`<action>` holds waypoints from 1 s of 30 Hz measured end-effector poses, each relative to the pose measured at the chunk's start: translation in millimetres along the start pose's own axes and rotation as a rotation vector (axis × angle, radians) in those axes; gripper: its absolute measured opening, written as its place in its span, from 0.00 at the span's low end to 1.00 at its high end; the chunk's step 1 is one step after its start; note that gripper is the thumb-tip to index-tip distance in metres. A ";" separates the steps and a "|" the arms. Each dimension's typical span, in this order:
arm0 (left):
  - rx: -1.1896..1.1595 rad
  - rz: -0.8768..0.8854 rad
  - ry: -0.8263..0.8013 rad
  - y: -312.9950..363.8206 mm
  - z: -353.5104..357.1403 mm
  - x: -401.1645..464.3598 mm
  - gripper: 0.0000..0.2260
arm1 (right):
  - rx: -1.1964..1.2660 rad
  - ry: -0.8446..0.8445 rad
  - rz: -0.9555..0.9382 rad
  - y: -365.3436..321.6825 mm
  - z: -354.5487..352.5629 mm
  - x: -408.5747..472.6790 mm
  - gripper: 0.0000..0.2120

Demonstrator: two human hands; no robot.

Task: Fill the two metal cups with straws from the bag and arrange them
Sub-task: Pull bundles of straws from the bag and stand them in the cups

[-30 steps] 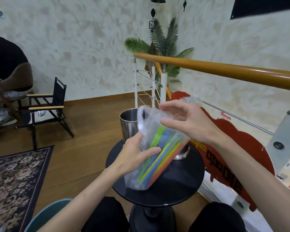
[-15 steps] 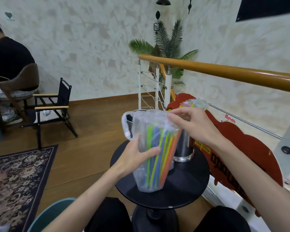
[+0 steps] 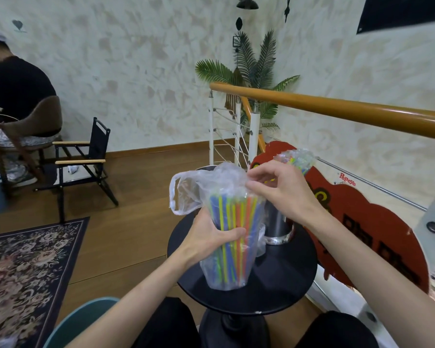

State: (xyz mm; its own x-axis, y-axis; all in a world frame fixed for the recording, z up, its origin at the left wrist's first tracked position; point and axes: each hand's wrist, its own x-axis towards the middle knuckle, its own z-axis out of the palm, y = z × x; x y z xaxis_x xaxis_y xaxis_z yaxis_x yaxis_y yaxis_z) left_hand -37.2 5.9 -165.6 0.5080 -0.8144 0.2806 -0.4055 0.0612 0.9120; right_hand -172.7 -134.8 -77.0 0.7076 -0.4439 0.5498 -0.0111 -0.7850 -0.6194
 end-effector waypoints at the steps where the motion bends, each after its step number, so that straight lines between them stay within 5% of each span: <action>1: -0.001 -0.001 0.006 0.1 -0.1 -0.9 0.25 | -0.044 0.026 -0.007 -0.4 -0.4 -0.7 0.03; 5: -0.006 -0.017 0.019 -1.8 -1.6 -1.9 0.28 | -0.048 0.091 0.055 5.4 3.1 -4.8 0.04; 10: 0.002 -0.006 -0.021 -2.9 -1.8 -3.5 0.36 | 0.309 0.027 0.268 16.1 18.1 -13.4 0.02; 16: 0.003 -0.014 0.017 -6.6 -0.2 0.0 0.35 | 0.179 -0.081 0.166 22.2 33.0 -25.4 0.10; 22: -0.014 0.002 0.030 -10.2 -2.1 -0.6 0.31 | -0.135 -0.153 0.102 24.6 25.0 -27.9 0.03; 26: -0.045 0.022 0.037 -8.0 3.6 -2.7 0.34 | 0.069 -0.276 0.251 29.8 29.7 -34.1 0.05; 30: -0.036 0.040 0.039 -9.7 7.2 -0.7 0.33 | 0.174 -0.324 0.208 34.7 36.5 -39.8 0.05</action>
State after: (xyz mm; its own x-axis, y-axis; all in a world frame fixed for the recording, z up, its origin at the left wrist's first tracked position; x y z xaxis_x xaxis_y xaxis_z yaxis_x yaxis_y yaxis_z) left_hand -39.1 1.7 -176.8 0.5211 -0.7880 0.3280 -0.3987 0.1150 0.9098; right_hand -175.4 -128.6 -140.8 0.8889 -0.4043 0.2155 -0.0773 -0.5958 -0.7994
